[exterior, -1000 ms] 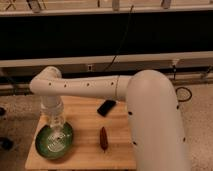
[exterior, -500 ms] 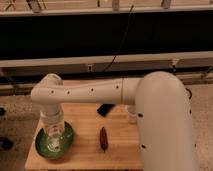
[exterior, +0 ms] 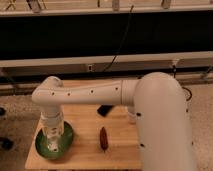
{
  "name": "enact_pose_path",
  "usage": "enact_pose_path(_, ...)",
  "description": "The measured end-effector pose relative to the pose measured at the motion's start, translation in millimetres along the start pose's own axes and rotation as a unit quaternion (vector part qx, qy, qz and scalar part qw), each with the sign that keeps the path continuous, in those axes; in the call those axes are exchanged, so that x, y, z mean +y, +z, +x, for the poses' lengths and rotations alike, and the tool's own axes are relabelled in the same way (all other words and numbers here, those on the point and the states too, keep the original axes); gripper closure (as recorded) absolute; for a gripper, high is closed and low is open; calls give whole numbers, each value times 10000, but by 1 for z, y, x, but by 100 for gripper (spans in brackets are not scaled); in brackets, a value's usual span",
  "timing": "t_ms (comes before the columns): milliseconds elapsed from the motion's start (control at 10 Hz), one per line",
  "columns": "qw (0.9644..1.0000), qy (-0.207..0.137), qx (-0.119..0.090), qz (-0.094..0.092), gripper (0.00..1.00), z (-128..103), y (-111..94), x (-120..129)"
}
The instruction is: Place the bottle in the ceramic bowl
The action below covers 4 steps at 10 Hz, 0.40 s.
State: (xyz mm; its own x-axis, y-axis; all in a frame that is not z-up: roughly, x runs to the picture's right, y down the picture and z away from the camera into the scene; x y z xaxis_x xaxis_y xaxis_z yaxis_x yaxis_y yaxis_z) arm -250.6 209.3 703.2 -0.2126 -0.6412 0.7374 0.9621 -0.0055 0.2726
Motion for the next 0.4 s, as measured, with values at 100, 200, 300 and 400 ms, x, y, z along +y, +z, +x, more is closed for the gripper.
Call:
enact_pose_path(100, 10000, 6, -6, 1, 20, 1, 2, 1)
enact_pose_path(200, 10000, 9, -10, 13, 20, 1, 0, 0)
enact_pose_path(300, 10000, 11, -7, 32, 20, 1, -4, -2)
enact_pose_path(400, 10000, 5, -21, 16, 20, 0, -6, -1)
